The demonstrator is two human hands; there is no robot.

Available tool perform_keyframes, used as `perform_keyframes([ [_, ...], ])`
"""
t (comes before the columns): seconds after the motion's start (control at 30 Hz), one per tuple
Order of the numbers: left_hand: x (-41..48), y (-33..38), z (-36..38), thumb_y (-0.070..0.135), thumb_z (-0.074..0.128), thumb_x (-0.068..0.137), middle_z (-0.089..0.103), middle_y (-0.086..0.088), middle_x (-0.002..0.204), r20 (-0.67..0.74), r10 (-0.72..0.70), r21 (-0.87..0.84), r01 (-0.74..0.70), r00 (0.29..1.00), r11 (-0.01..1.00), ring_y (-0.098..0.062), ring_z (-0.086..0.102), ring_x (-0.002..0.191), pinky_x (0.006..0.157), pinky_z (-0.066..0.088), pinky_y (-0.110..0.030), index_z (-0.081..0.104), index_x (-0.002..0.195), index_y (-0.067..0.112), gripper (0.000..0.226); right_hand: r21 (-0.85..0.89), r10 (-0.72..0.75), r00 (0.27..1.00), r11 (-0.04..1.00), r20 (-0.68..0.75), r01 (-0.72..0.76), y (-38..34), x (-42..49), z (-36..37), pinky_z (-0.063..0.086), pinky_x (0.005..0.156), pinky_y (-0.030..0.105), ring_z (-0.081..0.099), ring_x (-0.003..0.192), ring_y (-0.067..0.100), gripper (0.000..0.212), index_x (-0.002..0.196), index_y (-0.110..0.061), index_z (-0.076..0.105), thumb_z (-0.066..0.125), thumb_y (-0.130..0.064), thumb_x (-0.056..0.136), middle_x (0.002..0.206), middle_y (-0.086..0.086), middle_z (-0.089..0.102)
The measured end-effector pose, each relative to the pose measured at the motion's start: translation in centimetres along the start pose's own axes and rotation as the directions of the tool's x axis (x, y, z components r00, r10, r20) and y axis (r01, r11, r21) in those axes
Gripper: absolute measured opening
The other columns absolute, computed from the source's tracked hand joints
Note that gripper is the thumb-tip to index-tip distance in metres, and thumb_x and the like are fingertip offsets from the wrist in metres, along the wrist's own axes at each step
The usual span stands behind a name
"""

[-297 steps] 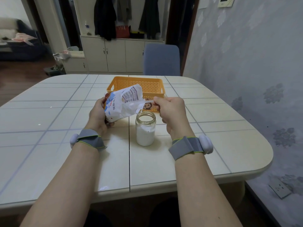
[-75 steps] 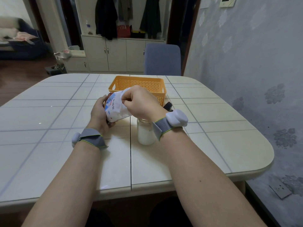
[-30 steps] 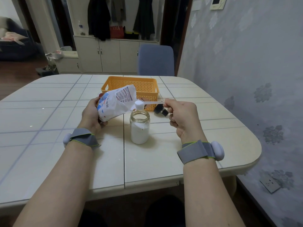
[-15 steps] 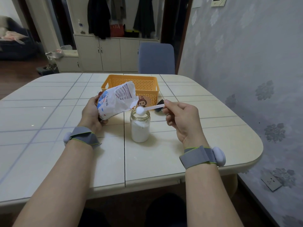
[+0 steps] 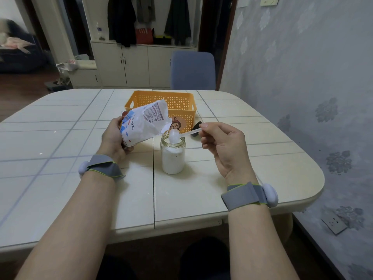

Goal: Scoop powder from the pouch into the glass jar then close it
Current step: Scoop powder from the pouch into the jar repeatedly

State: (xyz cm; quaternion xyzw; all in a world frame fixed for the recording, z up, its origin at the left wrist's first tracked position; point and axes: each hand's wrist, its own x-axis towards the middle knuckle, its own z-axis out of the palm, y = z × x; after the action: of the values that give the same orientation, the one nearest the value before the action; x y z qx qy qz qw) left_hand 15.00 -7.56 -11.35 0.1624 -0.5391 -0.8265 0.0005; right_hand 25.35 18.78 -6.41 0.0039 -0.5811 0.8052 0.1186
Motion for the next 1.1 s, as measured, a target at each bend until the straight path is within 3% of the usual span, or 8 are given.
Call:
perform_keyframes([
  [0.23, 0.4, -0.1, -0.2, 0.052, 0.057, 0.089, 0.062, 0.010, 0.075, 0.024, 0.003, 0.000, -0.003, 1.000, 1.000, -0.013, 0.056, 0.048, 0.039, 0.033, -0.013, 0.065, 0.101, 0.029, 0.027, -0.039, -0.030, 0.999, 0.999, -0.012, 0.030, 0.3, -0.2, 0.1, 0.045, 0.050, 0.023, 0.053, 0.052, 0.016, 0.005, 0.084, 0.005, 0.073, 0.069, 0.005, 0.086, 0.063, 0.008, 0.064],
  [0.57, 0.3, -0.1, 0.0, 0.051, 0.061, 0.087, 0.065, 0.010, 0.078, -0.004, 0.013, -0.007, -0.013, 1.000, 1.000, -0.015, 0.058, 0.057, 0.040, 0.033, -0.014, 0.068, 0.096, 0.029, 0.025, 0.040, -0.036, 0.997, 0.998, -0.064, 0.038, -0.9, 0.1, 0.6, 0.049, 0.050, 0.023, 0.058, 0.053, 0.015, 0.008, 0.084, 0.004, 0.072, 0.069, -0.001, 0.089, 0.064, 0.009, 0.066],
  [0.77, -0.1, 0.0, 0.1, 0.051, 0.060, 0.091, 0.066, 0.011, 0.077, 0.027, -0.003, -0.029, 0.004, 1.000, 1.000, -0.014, 0.059, 0.058, 0.040, 0.034, -0.013, 0.068, 0.095, 0.028, 0.025, -0.180, -0.121, 0.987, 0.974, 0.109, 0.140, -2.0, 1.3, 4.4, 0.051, 0.049, 0.025, 0.064, 0.054, 0.020, 0.014, 0.081, 0.004, 0.073, 0.069, -0.004, 0.091, 0.067, 0.014, 0.070],
  [0.87, 0.1, 0.0, -0.1, 0.051, 0.058, 0.092, 0.063, 0.011, 0.079, 0.074, -0.004, -0.079, 0.010, 0.997, 0.997, -0.013, 0.058, 0.055, 0.038, 0.033, -0.014, 0.068, 0.095, 0.029, 0.024, -0.380, -0.170, 0.963, 0.893, 0.209, 0.240, -1.7, 2.0, 6.7, 0.050, 0.051, 0.029, 0.064, 0.053, 0.019, 0.015, 0.080, -0.003, 0.075, 0.070, -0.011, 0.091, 0.069, 0.008, 0.074],
  [0.97, 0.1, 0.1, -0.2, 0.047, 0.052, 0.096, 0.053, 0.009, 0.073, 0.111, 0.016, -0.132, -0.001, 0.994, 0.991, -0.012, 0.049, 0.044, 0.036, 0.029, -0.014, 0.063, 0.088, 0.028, 0.023, -0.549, -0.295, 0.919, 0.737, 0.263, 0.394, -1.2, 2.3, 8.3, 0.058, 0.063, 0.041, 0.065, 0.061, 0.018, 0.018, 0.076, -0.016, 0.074, 0.068, -0.024, 0.091, 0.068, -0.005, 0.071],
  [1.03, -0.2, 0.2, 0.0, 0.042, 0.048, 0.098, 0.047, 0.008, 0.067, 0.128, 0.034, -0.161, -0.013, 0.991, 0.987, -0.011, 0.044, 0.039, 0.036, 0.026, -0.014, 0.060, 0.081, 0.027, 0.025, -0.641, -0.350, 0.898, 0.631, 0.266, 0.436, -1.2, 2.1, 8.9, 0.057, 0.070, 0.038, 0.066, 0.075, 0.017, 0.017, 0.080, -0.021, 0.073, 0.066, -0.029, 0.093, 0.075, -0.008, 0.070],
  [1.1, -0.3, 0.2, 0.1, 0.041, 0.045, 0.099, 0.047, 0.008, 0.065, 0.136, 0.045, -0.184, -0.019, 0.990, 0.983, -0.011, 0.043, 0.039, 0.035, 0.026, -0.014, 0.060, 0.078, 0.026, 0.029, -0.669, -0.358, 0.896, 0.602, 0.262, 0.436, -1.0, 1.9, 9.3, 0.055, 0.074, 0.034, 0.065, 0.083, 0.015, 0.018, 0.084, -0.019, 0.073, 0.065, -0.030, 0.095, 0.081, -0.008, 0.071],
])
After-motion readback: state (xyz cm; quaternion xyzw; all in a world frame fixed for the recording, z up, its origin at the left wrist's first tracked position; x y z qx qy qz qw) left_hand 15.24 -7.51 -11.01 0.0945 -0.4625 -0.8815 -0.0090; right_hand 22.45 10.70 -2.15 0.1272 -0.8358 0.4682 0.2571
